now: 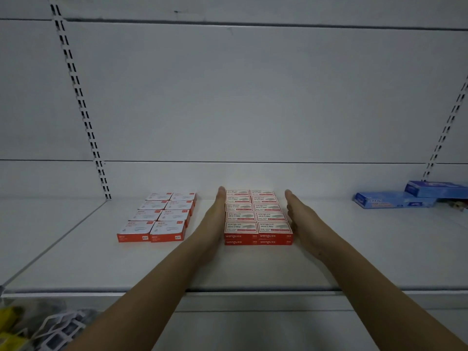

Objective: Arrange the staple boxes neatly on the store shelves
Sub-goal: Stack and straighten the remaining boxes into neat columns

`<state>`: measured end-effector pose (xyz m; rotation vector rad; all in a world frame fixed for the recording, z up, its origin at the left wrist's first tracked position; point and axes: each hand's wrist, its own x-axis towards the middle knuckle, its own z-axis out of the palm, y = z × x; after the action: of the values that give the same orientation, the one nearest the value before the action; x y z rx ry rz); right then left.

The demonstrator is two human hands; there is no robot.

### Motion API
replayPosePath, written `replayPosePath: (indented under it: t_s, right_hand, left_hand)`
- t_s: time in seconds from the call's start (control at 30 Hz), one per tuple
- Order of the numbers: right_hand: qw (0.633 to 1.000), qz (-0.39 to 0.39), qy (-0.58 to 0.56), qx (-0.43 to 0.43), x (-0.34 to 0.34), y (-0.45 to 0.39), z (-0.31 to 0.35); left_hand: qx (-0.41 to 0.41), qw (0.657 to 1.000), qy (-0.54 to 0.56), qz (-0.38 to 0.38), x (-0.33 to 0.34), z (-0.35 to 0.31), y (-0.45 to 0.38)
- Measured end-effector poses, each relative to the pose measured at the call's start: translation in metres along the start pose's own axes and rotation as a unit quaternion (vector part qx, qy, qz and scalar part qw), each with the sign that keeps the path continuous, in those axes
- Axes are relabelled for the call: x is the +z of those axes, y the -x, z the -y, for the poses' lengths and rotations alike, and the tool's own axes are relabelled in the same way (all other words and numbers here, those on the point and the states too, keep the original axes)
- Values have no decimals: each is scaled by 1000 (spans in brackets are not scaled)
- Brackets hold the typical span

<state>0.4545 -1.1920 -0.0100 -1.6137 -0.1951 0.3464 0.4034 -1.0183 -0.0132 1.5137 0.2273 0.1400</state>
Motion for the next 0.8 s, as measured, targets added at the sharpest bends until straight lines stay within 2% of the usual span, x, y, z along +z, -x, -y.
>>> replayPosePath:
  t_s: [0.03, 0.13, 0.27, 0.33, 0.43, 0.5, 0.6, 0.8]
  right_hand:
    - [1000, -16, -3, 0, 0, -2, 1]
    - [999, -2, -34, 29, 6, -8, 2]
    - [999, -1, -22, 46, 10, -19, 3]
    - [999, -3, -9, 48, 6, -24, 7]
    - [999, -29, 19, 20, 1, -32, 20]
    - [999, -17, 37, 31, 3, -41, 26]
    - [998, -10, 4, 63, 4, -58, 22]
    - [996, -16, -3, 91, 4, -76, 9]
  left_hand:
    - [-5, 1000, 7, -13, 3, -4, 3]
    - [-20, 999, 5, -33, 11, -1, -6]
    - [-39, 998, -1, -53, 10, 0, -20]
    - [-64, 998, 15, -24, 6, -1, -31]
    - [-70, 996, 23, -45, 3, -8, -45]
    - [-71, 996, 31, -46, 3, -12, -57]
    - [-72, 996, 18, -57, 8, -13, -67]
    - [-99, 995, -3, -34, 4, -2, -88]
